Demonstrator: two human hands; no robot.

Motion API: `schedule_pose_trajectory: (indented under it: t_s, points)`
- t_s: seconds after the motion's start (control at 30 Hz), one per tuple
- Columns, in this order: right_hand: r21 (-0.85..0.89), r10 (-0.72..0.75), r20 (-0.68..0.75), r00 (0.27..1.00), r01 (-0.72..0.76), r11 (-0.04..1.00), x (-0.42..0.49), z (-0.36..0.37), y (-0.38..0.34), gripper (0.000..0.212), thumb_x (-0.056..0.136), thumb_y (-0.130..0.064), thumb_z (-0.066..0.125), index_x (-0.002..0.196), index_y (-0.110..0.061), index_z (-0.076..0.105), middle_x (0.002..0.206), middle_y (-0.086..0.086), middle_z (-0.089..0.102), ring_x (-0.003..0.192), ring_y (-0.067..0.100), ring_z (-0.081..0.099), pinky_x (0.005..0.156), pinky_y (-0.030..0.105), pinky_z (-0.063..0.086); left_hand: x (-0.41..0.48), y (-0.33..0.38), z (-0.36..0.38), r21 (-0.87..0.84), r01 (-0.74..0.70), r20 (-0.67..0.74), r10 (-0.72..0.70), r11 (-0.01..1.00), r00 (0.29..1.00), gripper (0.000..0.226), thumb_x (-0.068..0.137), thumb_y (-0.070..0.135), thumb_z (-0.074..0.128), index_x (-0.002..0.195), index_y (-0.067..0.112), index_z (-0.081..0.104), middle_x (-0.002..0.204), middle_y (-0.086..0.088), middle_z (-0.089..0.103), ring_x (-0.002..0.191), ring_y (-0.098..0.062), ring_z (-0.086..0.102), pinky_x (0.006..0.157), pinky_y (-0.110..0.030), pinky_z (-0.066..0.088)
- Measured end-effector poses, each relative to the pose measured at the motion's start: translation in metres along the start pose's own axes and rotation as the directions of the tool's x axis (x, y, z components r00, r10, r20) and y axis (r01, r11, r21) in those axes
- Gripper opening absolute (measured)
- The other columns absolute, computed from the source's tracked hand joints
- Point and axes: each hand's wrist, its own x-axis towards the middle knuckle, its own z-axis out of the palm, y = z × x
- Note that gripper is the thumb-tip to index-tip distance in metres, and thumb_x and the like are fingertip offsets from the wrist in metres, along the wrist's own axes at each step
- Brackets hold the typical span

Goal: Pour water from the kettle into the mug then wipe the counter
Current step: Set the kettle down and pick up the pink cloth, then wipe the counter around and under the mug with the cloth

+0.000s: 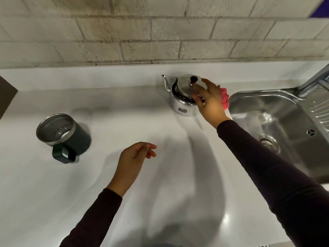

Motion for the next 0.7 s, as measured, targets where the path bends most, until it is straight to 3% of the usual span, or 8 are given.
schedule_pose_trajectory:
  t_s: [0.1, 0.17, 0.23, 0.33, 0.43, 0.5, 0.6, 0.7]
  points:
    - [-0.01, 0.227, -0.102, 0.969, -0.229, 0.973, 0.005, -0.004, 0.037, 0.031, 0.092, -0.018, 0.049, 0.119, -0.005, 0.058, 0.126, 0.018, 0.056, 0.116, 0.035, 0.048, 0.101, 0.038, 0.035, 0.001, -0.001, 0.005, -0.003, 0.018, -0.003, -0.018, 1.0, 1.0, 0.034, 0.094, 0.02, 0.046, 0.078, 0.035, 0.072, 0.073, 0.01, 0.074, 0.075, -0.01, 0.065, 0.079, -0.025, 0.051]
    - [-0.062, 0.299, 0.04, 0.953, -0.296, 0.953, 0.011, -0.004, 0.06, 0.023, 0.089, -0.019, 0.052, 0.108, -0.007, 0.058, 0.114, 0.016, 0.06, 0.107, 0.03, 0.053, 0.093, 0.036, 0.041, 0.002, -0.002, 0.01, 0.002, 0.034, -0.012, -0.034, 0.999, 0.999, 0.035, 0.094, 0.02, 0.047, 0.077, 0.036, 0.073, 0.073, 0.01, 0.074, 0.074, -0.01, 0.065, 0.082, -0.03, 0.052]
    - [-0.071, 0.346, 0.194, 0.918, -0.339, 0.938, 0.013, -0.001, 0.075, 0.028, 0.087, -0.015, 0.056, 0.115, -0.015, 0.054, 0.124, 0.007, 0.05, 0.113, 0.024, 0.048, 0.097, 0.036, 0.04, 0.002, -0.001, 0.011, 0.006, 0.041, -0.024, -0.04, 0.999, 0.999, 0.036, 0.094, 0.02, 0.047, 0.076, 0.037, 0.073, 0.073, 0.01, 0.074, 0.074, -0.01, 0.065, 0.083, -0.032, 0.052]
    - [-0.186, 0.39, 0.169, 0.905, -0.359, 0.915, 0.016, 0.006, 0.088, 0.03, 0.087, -0.008, 0.049, 0.116, -0.005, 0.058, 0.132, 0.019, 0.048, 0.115, 0.039, 0.05, 0.096, 0.046, 0.044, 0.003, -0.001, 0.012, 0.006, 0.043, -0.049, -0.043, 0.999, 0.998, 0.038, 0.094, 0.018, 0.046, 0.076, 0.037, 0.073, 0.073, 0.011, 0.074, 0.076, -0.011, 0.066, 0.083, -0.033, 0.052]
    - [-0.319, 0.384, 0.089, 0.919, -0.339, 0.885, 0.017, 0.006, 0.079, 0.02, 0.086, -0.011, 0.05, 0.093, -0.001, 0.065, 0.114, 0.021, 0.059, 0.095, 0.04, 0.059, 0.079, 0.041, 0.046, 0.003, 0.0, 0.012, 0.003, 0.051, -0.07, -0.051, 0.999, 0.996, 0.04, 0.094, 0.017, 0.045, 0.075, 0.038, 0.073, 0.073, 0.011, 0.074, 0.079, -0.016, 0.067, 0.084, -0.033, 0.053]
    - [-0.378, 0.375, 0.09, 0.922, -0.317, 0.87, 0.01, 0.003, 0.067, 0.023, 0.085, -0.021, 0.054, 0.089, -0.001, 0.066, 0.104, 0.02, 0.062, 0.086, 0.039, 0.063, 0.073, 0.038, 0.047, 0.001, 0.001, 0.011, 0.001, 0.041, -0.074, -0.041, 0.999, 0.996, 0.04, 0.094, 0.017, 0.045, 0.075, 0.039, 0.073, 0.074, 0.011, 0.074, 0.078, -0.015, 0.067, 0.083, -0.031, 0.053]
    - [-0.354, 0.345, 0.093, 0.934, -0.292, 0.888, -0.02, 0.002, 0.046, 0.033, 0.086, -0.031, 0.055, 0.098, -0.001, 0.063, 0.103, 0.02, 0.062, 0.1, 0.039, 0.058, 0.081, 0.042, 0.048, -0.004, 0.001, 0.004, -0.004, 0.019, -0.085, -0.019, 1.0, 0.996, 0.039, 0.094, 0.018, 0.045, 0.076, 0.039, 0.073, 0.075, 0.011, 0.074, 0.076, -0.01, 0.067, 0.081, -0.028, 0.052]
    - [-0.354, 0.355, 0.167, 0.92, -0.28, 0.892, -0.061, 0.007, 0.023, 0.033, 0.086, -0.024, 0.053, 0.105, 0.0, 0.063, 0.109, 0.02, 0.062, 0.108, 0.039, 0.053, 0.088, 0.042, 0.045, -0.013, -0.001, -0.01, -0.012, 0.009, -0.11, -0.01, 1.0, 0.994, 0.038, 0.094, 0.017, 0.044, 0.077, 0.037, 0.072, 0.075, 0.011, 0.074, 0.075, -0.008, 0.066, 0.08, -0.026, 0.051]
